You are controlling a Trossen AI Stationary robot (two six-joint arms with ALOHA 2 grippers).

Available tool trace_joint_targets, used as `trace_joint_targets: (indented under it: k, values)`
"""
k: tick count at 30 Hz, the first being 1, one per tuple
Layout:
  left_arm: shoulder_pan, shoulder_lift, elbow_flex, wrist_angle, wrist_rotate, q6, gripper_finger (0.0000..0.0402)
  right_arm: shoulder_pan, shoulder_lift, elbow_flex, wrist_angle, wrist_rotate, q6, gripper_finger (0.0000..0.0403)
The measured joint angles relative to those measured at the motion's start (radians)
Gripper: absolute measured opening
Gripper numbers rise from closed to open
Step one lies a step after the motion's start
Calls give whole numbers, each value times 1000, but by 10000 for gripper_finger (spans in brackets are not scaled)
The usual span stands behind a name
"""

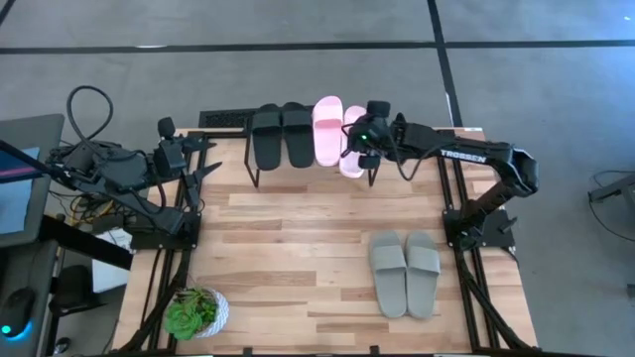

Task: Pick and place slides into the shelf
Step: Put the right gray slide under the shelf

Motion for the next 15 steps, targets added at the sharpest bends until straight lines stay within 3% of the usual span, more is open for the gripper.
trace_joint_targets:
  k: [7,15]
  values:
    - [0,0,0,-28,12,-25,192,110,-101,0,-101,-1,98,205]
    - [0,37,0,-107,57,-114,192,328,-243,0,-221,-29,304,194]
